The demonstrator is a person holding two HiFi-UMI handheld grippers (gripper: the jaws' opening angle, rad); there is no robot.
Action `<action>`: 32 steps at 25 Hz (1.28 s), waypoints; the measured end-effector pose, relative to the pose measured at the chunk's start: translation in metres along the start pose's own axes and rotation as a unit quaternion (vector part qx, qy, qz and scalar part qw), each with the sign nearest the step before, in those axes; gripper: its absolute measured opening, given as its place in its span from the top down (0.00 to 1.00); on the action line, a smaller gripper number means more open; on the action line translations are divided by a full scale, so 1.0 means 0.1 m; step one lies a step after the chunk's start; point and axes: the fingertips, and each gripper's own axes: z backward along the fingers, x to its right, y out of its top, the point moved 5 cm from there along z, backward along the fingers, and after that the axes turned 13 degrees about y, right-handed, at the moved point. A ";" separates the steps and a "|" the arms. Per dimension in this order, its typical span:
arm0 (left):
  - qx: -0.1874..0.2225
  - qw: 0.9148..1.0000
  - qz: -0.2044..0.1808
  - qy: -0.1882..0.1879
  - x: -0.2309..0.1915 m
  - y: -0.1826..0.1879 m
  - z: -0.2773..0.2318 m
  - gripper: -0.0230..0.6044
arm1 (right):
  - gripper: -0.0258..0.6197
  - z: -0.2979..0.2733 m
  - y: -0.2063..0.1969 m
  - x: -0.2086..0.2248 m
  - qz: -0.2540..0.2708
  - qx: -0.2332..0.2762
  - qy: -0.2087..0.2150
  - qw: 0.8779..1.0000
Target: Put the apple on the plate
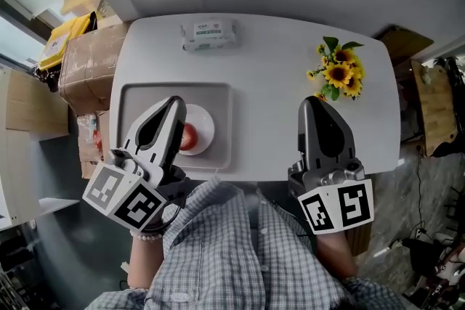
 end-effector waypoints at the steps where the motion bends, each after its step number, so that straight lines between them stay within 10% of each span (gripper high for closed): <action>1: 0.002 1.000 -0.002 -0.001 0.01 0.01 0.01 0.95 | 0.92 0.00 0.00 0.02 0.000 -0.001 -0.001 1.000; 32: -0.007 1.000 -0.004 -0.012 0.11 -0.04 0.02 0.95 | 0.92 0.10 -0.07 0.02 0.001 -0.019 -0.004 1.000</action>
